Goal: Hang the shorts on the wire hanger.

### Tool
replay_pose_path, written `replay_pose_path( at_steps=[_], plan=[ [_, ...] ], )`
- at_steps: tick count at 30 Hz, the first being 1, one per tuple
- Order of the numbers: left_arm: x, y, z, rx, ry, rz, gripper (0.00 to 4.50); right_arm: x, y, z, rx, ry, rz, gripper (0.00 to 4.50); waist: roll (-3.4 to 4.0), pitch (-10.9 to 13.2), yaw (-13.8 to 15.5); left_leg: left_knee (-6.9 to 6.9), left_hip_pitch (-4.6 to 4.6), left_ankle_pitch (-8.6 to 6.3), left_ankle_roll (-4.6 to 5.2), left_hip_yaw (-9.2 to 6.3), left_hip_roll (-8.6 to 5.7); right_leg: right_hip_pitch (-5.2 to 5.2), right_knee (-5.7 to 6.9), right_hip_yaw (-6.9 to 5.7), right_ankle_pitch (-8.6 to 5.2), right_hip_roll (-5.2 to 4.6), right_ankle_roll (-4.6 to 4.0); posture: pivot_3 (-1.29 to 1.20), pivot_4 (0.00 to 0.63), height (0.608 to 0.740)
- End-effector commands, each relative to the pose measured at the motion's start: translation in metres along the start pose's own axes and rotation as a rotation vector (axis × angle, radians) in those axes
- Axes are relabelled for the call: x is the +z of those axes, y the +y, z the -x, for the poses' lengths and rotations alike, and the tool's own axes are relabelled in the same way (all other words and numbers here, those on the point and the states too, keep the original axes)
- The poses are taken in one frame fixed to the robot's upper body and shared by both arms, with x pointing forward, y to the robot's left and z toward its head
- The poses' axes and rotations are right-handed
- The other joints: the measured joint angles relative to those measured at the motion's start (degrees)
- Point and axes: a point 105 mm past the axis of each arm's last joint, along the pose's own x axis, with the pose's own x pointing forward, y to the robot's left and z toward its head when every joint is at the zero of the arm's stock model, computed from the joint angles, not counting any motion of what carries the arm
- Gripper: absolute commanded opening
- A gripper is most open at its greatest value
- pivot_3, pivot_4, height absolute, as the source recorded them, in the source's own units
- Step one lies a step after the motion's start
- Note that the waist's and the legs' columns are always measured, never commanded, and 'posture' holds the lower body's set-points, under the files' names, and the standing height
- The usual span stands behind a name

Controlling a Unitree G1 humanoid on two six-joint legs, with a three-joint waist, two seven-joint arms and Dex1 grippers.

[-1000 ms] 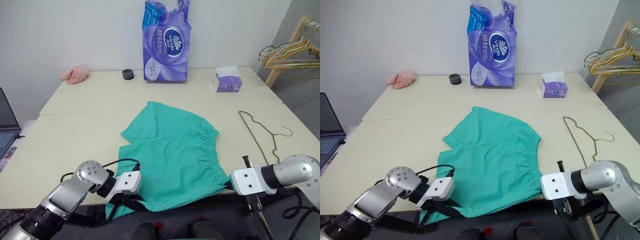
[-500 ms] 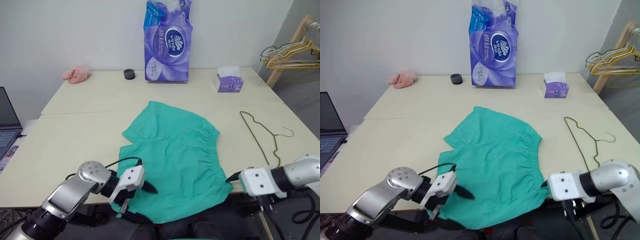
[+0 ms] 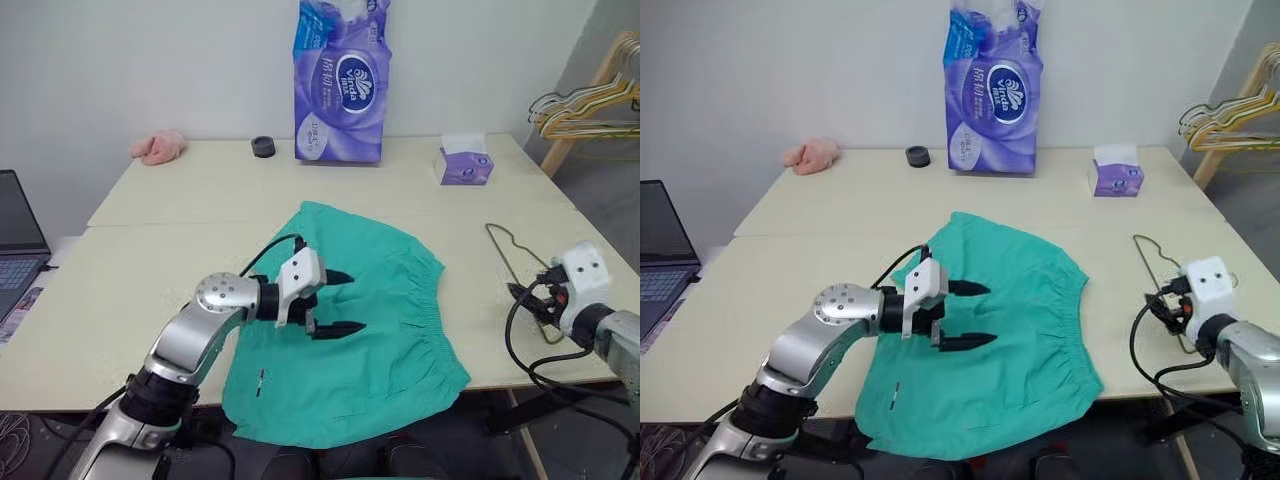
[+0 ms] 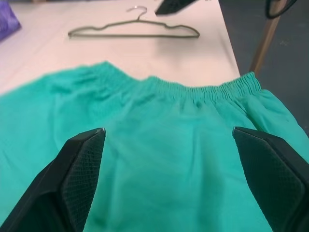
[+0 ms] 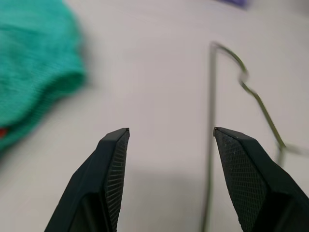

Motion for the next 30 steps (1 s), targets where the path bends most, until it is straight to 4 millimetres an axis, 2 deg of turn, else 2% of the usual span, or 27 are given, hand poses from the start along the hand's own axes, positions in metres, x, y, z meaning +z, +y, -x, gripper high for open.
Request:
replay_pose_path(
  at_steps=[1,3,7,14,20,27,30],
  plan=[
    [0.014,-0.003,-0.006,-0.04,-0.032,-0.058,4.46,0.0,-0.017,0.006,-0.082,0.0,-0.075,2.96,0.01,0.0,-0.5,-0.01,0.01,0.0,0.0,0.01,0.0,0.01,0.0,0.0,0.0,0.0,0.0,-0.17,0.051,0.74],
    [0.015,-0.005,-0.008,-0.06,-0.03,-0.078,4.46,-0.008,-0.021,0.005,-0.102,0.023,-0.111,2.96,0.02,0.0,-1.1,-0.01,0.05,0.0,0.01,0.02,0.02,0.04,0.0,0.02,-0.01,0.06,0.01,-0.17,0.051,0.74],
    [0.011,-0.008,-0.012,-0.077,-0.018,-0.107,4.5,-0.034,-0.03,0.001,-0.139,0.106,-0.155,3.81,0.02,0.0,-2.1,0.01,0.17,0.01,0.03,0.19,0.05,0.13,0.0,0.21,-0.01,0.36,0.03,-0.17,0.048,0.74],
    [0.009,-0.01,-0.013,-0.077,-0.017,-0.112,4.5,-0.053,-0.035,-0.008,-0.14,0.192,-0.247,3.81,0.02,0.0,-3.0,0.04,0.27,0.02,0.07,0.64,0.08,0.14,-0.03,0.41,0.06,0.45,0.27,-0.16,0.048,0.74],
    [0.01,-0.011,-0.015,-0.083,-0.021,-0.123,4.5,-0.061,-0.034,-0.025,-0.056,0.272,-0.278,3.81,-0.04,-0.1,-3.6,0.07,0.28,0.02,0.09,0.71,0.08,0.16,-0.09,0.45,0.12,0.45,0.37,-0.16,0.045,0.74],
    [0.008,-0.012,-0.018,-0.082,-0.021,-0.129,4.5,-0.069,-0.033,-0.039,0.036,0.387,-0.157,3.81,-0.59,-0.4,-3.9,0.02,0.74,-0.02,0.13,0.68,0.13,0.72,-0.35,0.42,0.09,0.47,0.45,-0.15,0.045,0.74],
    [0.008,-0.014,-0.019,-0.088,-0.024,-0.123,4.5,-0.077,-0.027,-0.043,0.084,0.444,-0.173,3.24,-0.84,-0.5,-3.9,-0.03,1.0,-0.05,0.16,0.7,0.17,0.98,-0.43,0.43,0.0,0.47,0.6,-0.15,0.045,0.74]
  ],
)
